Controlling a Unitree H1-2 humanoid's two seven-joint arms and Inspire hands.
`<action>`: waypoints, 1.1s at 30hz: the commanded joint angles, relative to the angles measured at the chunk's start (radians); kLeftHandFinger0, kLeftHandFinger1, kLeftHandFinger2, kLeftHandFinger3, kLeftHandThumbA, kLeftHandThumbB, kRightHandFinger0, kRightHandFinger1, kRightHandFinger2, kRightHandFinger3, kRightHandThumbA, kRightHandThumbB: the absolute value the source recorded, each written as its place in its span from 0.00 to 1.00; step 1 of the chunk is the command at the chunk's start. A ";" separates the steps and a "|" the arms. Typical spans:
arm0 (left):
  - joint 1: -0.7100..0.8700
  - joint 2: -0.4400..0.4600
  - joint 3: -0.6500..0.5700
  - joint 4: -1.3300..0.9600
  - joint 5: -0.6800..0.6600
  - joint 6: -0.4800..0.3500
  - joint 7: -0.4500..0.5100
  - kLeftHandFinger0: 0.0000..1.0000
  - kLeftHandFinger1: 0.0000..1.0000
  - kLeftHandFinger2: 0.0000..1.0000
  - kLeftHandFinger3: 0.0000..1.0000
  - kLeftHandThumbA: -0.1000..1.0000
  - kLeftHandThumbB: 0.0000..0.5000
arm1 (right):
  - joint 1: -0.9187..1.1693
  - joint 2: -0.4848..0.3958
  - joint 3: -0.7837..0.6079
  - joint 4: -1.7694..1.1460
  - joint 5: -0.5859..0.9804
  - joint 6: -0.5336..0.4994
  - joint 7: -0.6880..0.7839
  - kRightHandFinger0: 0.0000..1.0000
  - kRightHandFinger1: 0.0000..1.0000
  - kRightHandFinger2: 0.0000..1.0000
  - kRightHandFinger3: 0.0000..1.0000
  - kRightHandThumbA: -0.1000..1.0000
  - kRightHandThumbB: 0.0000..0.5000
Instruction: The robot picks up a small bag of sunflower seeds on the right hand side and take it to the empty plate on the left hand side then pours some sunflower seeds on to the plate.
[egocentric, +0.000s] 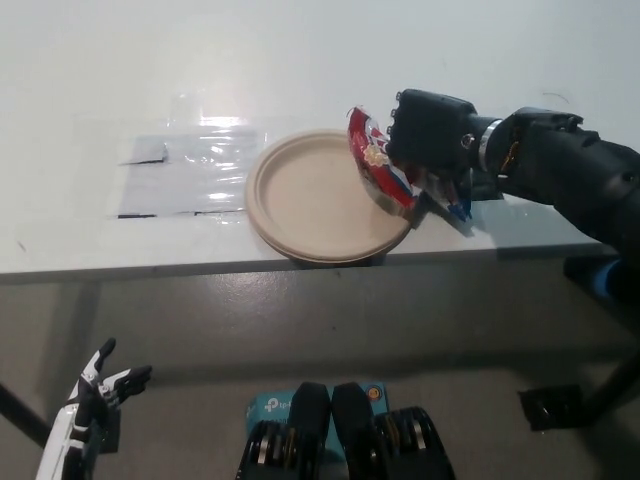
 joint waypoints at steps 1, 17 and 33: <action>-0.002 0.026 0.000 -0.049 0.006 0.011 -0.021 0.83 0.77 0.73 1.00 1.00 0.33 | -0.078 -0.005 0.017 -0.029 -0.056 0.038 0.023 0.00 0.00 0.00 0.46 0.00 0.78; -0.029 0.033 -0.011 -0.066 0.022 0.012 -0.019 0.75 0.70 0.66 1.00 1.00 0.37 | -0.052 0.118 0.008 0.072 -0.069 0.133 0.069 0.00 0.00 0.10 0.51 0.03 0.66; -0.013 0.031 -0.010 -0.087 0.018 0.015 -0.015 0.76 0.68 0.64 1.00 1.00 0.44 | -0.037 0.131 0.033 0.151 -0.066 0.165 0.022 0.00 0.00 0.00 0.41 0.08 0.73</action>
